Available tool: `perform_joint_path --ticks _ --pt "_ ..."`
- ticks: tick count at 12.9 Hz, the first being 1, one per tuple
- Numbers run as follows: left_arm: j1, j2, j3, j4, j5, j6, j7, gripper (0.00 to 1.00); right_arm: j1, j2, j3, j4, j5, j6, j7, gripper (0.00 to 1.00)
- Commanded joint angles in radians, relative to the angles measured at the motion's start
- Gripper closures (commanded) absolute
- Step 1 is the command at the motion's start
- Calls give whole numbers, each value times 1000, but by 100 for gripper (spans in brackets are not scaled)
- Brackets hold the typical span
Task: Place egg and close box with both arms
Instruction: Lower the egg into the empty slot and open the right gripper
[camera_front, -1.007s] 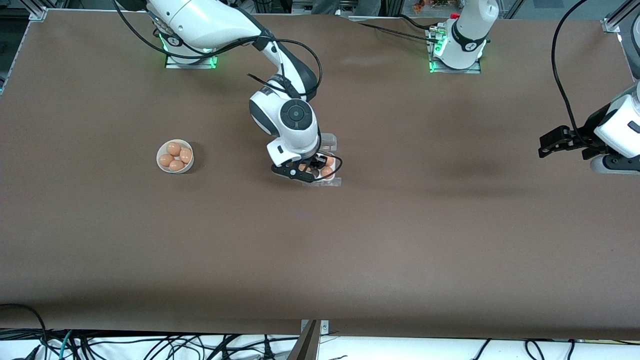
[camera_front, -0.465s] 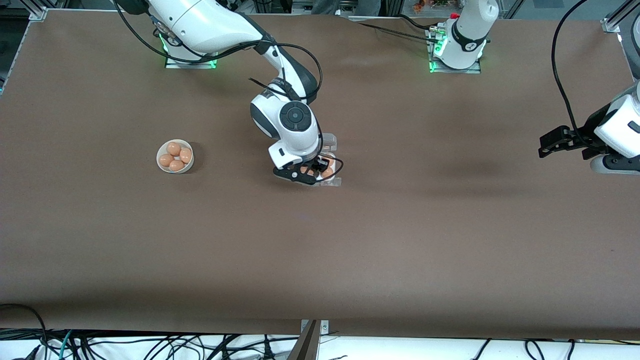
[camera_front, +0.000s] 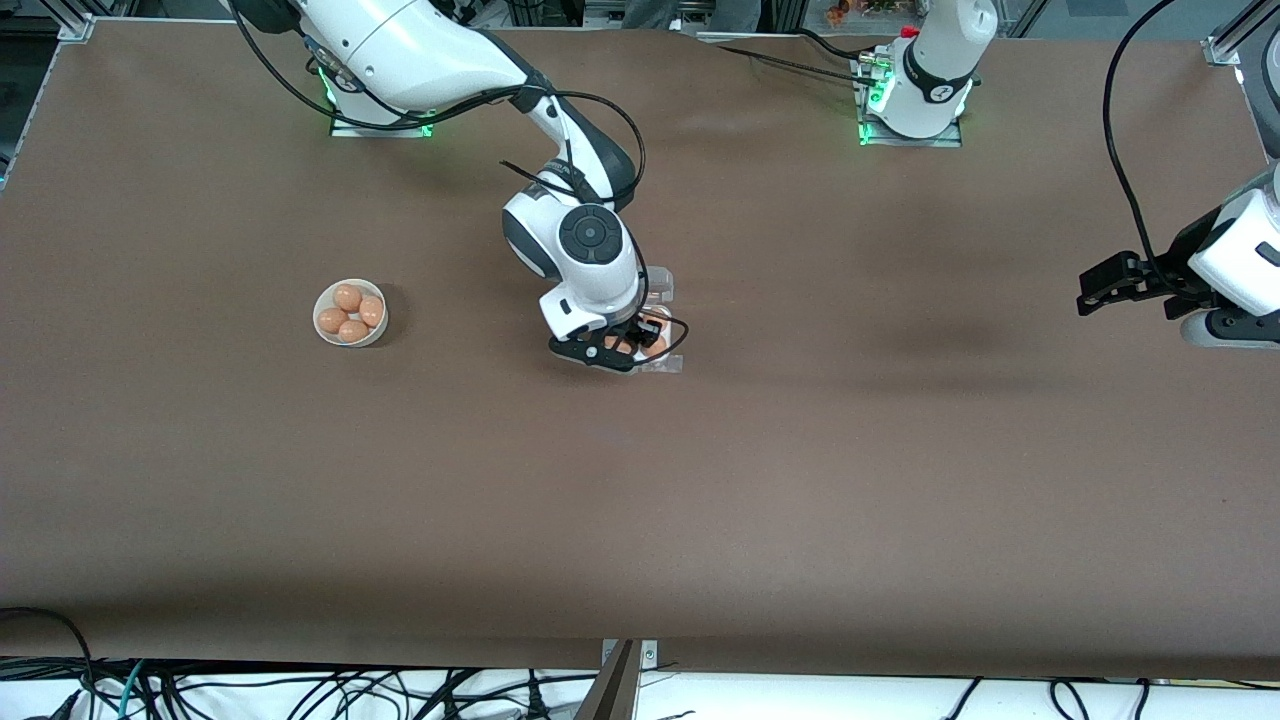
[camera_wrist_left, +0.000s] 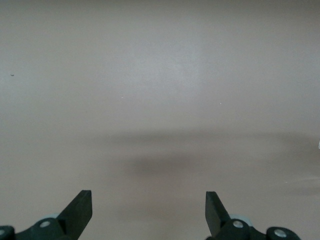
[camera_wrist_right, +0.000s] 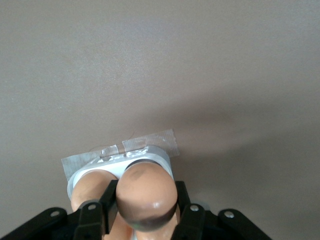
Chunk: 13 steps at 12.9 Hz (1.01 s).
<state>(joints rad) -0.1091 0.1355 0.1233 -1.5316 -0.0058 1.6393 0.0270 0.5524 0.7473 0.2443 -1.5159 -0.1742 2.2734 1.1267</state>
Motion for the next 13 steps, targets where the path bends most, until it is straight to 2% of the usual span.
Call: perform_joint_path --ticks 1,2,3,8,11,13 --pt "3 12 1 30 -8 -12 1 0 18 29 -3 46 -18 -3 22 51" --pt "2 12 1 30 -8 -12 1 0 18 27 -3 46 -17 -3 22 20" --pt "3 12 1 30 -8 -12 2 0 18 27 -3 48 -19 -3 21 0" --pt "2 12 1 30 -8 -13 1 0 3 18 -6 69 -24 -12 -7 0" --pt "-4 12 -4 31 -19 -12 -15 0 -23 -14 -48 69 -21 -21 -111 0" --pt "-15 12 -7 30 -98 -12 -71 0 -69 -46 -56 69 -21 -70 -188 0"
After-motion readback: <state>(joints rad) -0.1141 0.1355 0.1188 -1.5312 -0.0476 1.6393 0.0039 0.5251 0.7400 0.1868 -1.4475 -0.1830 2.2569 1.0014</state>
